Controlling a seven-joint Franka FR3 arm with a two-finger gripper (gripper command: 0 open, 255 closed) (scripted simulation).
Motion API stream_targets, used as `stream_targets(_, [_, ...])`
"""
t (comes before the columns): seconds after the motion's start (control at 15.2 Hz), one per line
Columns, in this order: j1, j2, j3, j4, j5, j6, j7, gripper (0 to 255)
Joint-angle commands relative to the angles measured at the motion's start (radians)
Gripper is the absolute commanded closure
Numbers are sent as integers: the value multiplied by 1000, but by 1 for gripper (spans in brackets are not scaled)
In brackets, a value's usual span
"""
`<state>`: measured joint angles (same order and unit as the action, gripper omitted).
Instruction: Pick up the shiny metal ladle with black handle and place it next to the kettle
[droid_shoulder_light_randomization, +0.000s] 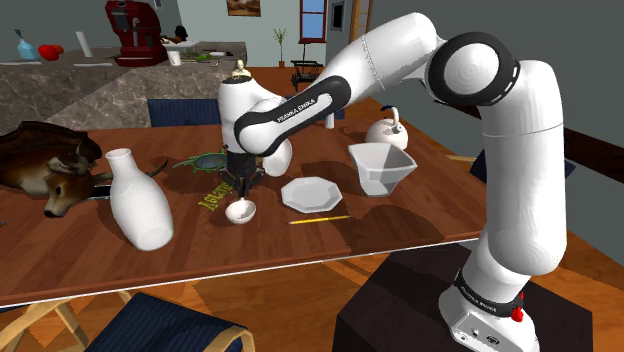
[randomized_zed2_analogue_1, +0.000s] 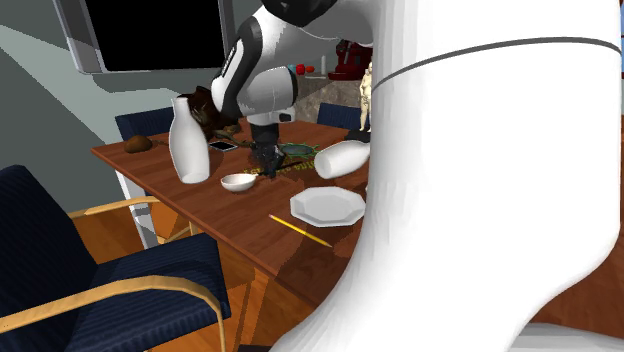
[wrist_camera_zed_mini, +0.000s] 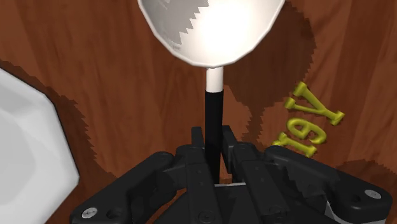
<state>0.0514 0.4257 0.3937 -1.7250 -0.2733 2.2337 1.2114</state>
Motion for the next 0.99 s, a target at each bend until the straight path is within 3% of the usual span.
stream_targets(0.0, [-2,-12,4,11,8,-23,-6,255])
stream_targets(0.92, [-8,-72,22,117,49,-182,-40,255])
